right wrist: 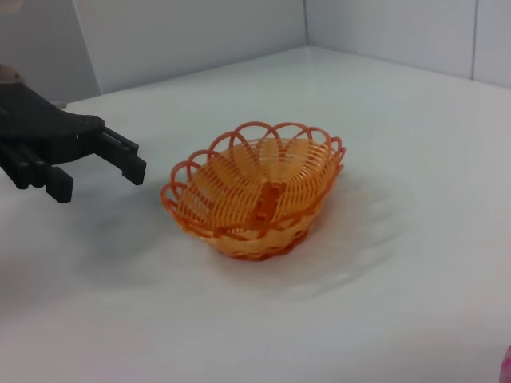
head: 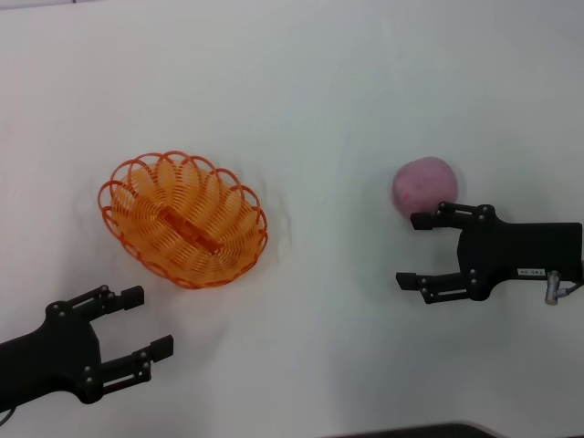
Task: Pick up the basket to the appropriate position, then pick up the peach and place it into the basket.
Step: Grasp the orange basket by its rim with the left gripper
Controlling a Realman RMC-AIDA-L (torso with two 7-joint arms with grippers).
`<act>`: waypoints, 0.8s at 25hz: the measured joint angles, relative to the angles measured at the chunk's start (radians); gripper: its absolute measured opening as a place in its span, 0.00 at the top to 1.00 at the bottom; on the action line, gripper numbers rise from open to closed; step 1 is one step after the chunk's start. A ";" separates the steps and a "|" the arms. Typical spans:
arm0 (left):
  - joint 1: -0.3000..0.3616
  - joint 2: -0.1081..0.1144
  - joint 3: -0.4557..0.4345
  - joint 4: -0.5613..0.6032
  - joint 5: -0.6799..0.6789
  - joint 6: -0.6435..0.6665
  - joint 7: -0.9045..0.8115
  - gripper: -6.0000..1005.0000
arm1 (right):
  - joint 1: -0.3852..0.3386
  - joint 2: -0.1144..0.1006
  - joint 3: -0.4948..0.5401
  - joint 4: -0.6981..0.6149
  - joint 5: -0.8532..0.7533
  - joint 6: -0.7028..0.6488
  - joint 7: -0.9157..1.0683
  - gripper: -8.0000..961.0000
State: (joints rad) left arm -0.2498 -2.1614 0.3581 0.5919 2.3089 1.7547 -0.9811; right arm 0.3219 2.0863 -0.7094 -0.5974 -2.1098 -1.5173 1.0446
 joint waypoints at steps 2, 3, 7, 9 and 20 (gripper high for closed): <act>0.000 0.000 0.000 0.000 0.000 0.000 0.000 0.23 | 0.002 0.000 0.001 0.000 0.002 -0.002 0.000 0.03; 0.000 0.000 0.000 0.000 0.000 0.000 0.000 0.23 | 0.003 0.000 0.002 0.000 0.002 -0.003 0.000 0.03; 0.000 0.000 0.001 0.000 0.000 -0.001 -0.001 0.23 | 0.006 0.000 0.006 0.000 0.003 -0.006 -0.004 0.03; 0.000 0.000 0.003 0.000 0.000 -0.002 -0.001 0.23 | 0.007 0.000 0.006 0.000 0.003 -0.007 -0.005 0.03; -0.037 0.016 -0.005 -0.001 0.001 -0.039 -0.368 0.24 | 0.014 0.000 0.005 0.001 0.004 -0.007 0.000 0.03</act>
State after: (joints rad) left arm -0.2870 -2.1455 0.3534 0.5909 2.3099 1.7155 -1.3495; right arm 0.3356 2.0862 -0.7040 -0.5961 -2.1060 -1.5246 1.0449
